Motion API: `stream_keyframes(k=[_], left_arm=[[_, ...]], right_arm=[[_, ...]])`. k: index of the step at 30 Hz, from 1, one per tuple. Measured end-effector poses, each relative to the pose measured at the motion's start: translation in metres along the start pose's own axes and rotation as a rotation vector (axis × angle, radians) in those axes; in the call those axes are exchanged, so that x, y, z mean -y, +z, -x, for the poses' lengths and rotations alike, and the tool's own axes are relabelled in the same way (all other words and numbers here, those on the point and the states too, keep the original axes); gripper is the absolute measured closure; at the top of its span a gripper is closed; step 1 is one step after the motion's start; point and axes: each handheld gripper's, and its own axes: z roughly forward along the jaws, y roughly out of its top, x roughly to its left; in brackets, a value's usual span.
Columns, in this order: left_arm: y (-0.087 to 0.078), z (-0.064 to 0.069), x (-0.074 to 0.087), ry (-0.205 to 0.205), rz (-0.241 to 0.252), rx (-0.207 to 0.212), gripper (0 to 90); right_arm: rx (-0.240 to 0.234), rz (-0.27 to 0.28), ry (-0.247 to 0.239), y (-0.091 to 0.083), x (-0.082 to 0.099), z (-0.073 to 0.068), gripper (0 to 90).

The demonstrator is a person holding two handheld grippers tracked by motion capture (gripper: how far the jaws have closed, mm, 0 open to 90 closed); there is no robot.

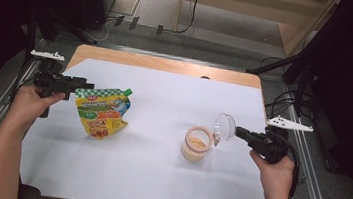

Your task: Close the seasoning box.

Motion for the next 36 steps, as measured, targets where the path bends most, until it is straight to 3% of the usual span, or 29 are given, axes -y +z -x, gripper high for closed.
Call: stream_keyframes(k=[7, 18, 36], left_arm=[[0.0, -0.001, 0.002, 0.002, 0.005, 0.001, 43.9], [0.005, -0.002, 0.005, 0.002, -0.013, -0.006, 42.8], [0.005, -0.003, 0.006, 0.002, -0.012, -0.013, 42.1]], right_arm=[[-0.021, -0.019, -0.007, 0.014, 0.002, -0.004, 90.0], [-0.058, -0.018, -0.002, 0.022, 0.002, -0.01, 90.0], [-0.132, -0.072, -0.099, 0.052, 0.001, -0.044, 90.0]])
